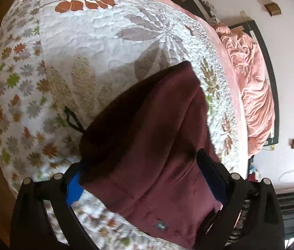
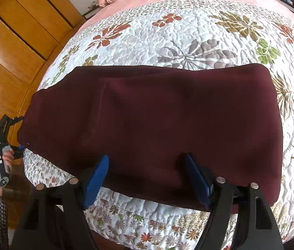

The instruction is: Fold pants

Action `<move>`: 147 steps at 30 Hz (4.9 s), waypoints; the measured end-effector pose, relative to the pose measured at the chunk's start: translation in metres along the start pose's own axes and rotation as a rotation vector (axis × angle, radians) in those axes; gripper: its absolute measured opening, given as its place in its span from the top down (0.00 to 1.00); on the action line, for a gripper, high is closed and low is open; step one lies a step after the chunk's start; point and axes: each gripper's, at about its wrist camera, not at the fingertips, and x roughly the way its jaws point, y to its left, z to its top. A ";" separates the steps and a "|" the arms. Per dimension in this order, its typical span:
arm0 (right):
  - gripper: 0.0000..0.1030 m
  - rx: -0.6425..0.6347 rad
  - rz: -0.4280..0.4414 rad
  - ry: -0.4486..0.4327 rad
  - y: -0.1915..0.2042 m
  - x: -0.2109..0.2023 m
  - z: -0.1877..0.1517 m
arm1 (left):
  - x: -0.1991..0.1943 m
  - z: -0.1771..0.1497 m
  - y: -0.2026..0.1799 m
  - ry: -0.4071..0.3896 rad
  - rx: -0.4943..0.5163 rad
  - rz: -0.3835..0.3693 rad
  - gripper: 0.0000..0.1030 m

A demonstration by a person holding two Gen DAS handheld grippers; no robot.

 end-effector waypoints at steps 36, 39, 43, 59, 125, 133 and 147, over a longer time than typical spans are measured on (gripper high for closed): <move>0.20 0.021 0.051 -0.123 -0.005 -0.043 0.004 | -0.025 -0.029 -0.076 -0.160 0.174 -0.220 0.75; 0.20 0.041 0.037 -0.137 -0.014 -0.051 0.007 | -0.033 -0.041 -0.099 -0.166 0.253 -0.252 0.75; 0.20 0.085 0.036 -0.149 -0.028 -0.055 0.006 | -0.041 -0.068 -0.139 -0.159 0.408 -0.293 0.75; 0.20 0.104 0.061 -0.151 -0.037 -0.052 0.000 | 0.013 -0.217 -0.228 0.029 0.963 -0.202 0.71; 0.73 0.017 0.373 -0.133 0.035 -0.085 0.034 | 0.037 -0.157 -0.148 0.094 0.661 0.103 0.05; 0.73 0.068 0.297 -0.179 -0.011 -0.111 0.030 | 0.045 -0.200 -0.187 0.133 0.815 0.073 0.05; 0.72 0.197 0.199 -0.140 -0.097 -0.100 0.003 | 0.070 -0.242 -0.202 0.189 0.929 0.120 0.05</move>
